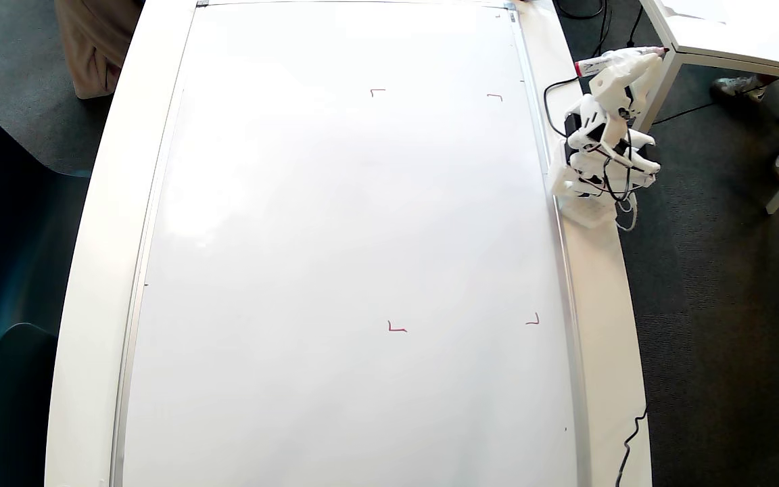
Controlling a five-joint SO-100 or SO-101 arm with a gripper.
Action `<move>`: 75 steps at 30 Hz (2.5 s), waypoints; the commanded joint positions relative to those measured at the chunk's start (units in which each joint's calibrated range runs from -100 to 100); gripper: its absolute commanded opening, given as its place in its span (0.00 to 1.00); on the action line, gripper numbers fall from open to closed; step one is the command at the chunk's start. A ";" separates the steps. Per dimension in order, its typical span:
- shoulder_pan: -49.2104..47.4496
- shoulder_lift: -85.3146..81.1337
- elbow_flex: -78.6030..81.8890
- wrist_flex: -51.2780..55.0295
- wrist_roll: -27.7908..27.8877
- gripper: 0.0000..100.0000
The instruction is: Draw on a whiteboard a robot head using a pen attached to the gripper
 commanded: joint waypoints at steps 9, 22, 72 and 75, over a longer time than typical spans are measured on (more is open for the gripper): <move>0.08 0.07 0.37 -0.75 -0.02 0.01; 0.08 0.07 0.37 -0.75 -0.23 0.01; 0.08 5.10 -9.44 5.16 -0.18 0.01; 0.08 9.88 -16.79 11.76 0.03 0.01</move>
